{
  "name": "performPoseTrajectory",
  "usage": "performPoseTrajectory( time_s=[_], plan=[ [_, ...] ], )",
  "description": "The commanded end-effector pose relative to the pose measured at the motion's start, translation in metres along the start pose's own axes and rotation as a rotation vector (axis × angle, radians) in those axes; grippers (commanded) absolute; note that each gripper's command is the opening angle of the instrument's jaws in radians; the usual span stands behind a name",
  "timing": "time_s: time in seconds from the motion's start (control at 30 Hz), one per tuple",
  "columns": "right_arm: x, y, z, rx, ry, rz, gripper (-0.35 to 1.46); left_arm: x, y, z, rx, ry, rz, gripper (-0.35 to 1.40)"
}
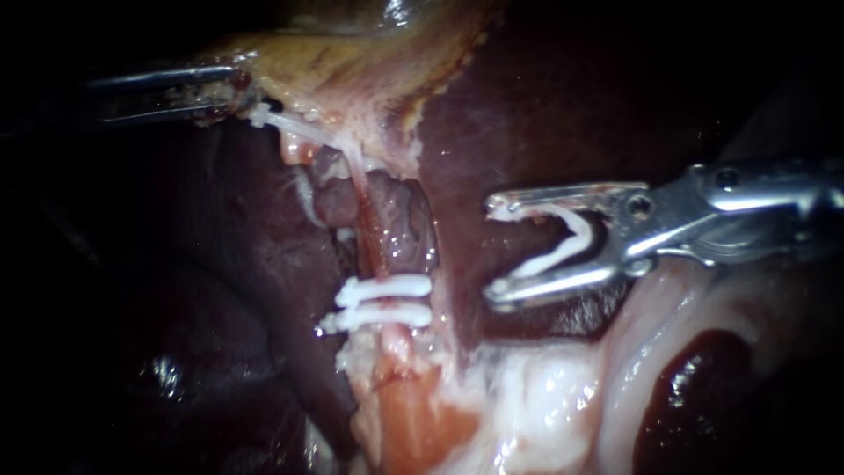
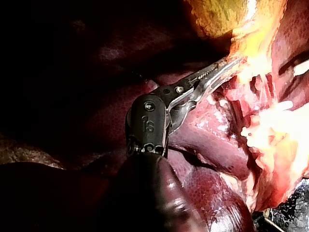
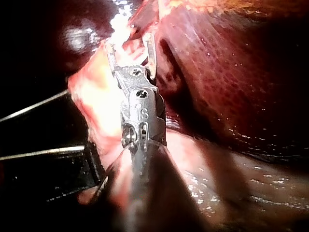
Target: Clipping third clip right tube
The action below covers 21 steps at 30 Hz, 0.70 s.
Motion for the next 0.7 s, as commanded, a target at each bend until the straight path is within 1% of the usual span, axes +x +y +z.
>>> performPoseTrajectory(
  time_s=[0.03,0.07,0.27,0.33,0.4,0.53,0.63,0.67,0.7],
  plan=[
    [0.0001,0.0003,0.0006,-0.003,0.007,0.012,0.49,0.0000,0.0000,0.0000,0.001,0.000,0.001,-0.35],
    [0.0002,0.0006,0.0012,-0.005,0.014,0.018,0.49,0.0000,0.0000,0.0001,0.001,0.000,0.001,-0.35],
    [0.0004,0.0024,0.0043,-0.023,0.017,0.061,0.50,0.0000,0.0002,0.0002,0.000,0.000,0.001,-0.35],
    [0.0004,0.0030,0.0054,-0.029,0.018,0.062,0.50,0.0000,0.0003,0.0002,0.000,0.000,0.001,-0.35],
    [0.0005,0.0034,0.0063,-0.033,0.028,0.074,0.50,0.0000,0.0004,0.0002,-0.002,0.000,0.001,-0.35],
    [0.0010,0.0041,0.0084,-0.037,0.075,0.098,0.50,0.0000,0.0004,0.0003,-0.002,0.000,0.001,-0.35],
    [0.0015,0.0042,0.0093,-0.025,0.110,0.114,0.50,0.0000,0.0004,0.0003,-0.002,0.000,0.001,-0.35],
    [0.0017,0.0041,0.0096,-0.016,0.132,0.118,0.50,0.0000,0.0004,0.0003,-0.001,0.000,0.001,-0.35],
    [0.0018,0.0041,0.0098,-0.006,0.143,0.122,0.50,0.0000,0.0004,0.0004,-0.001,0.000,0.001,-0.35]
  ],
)
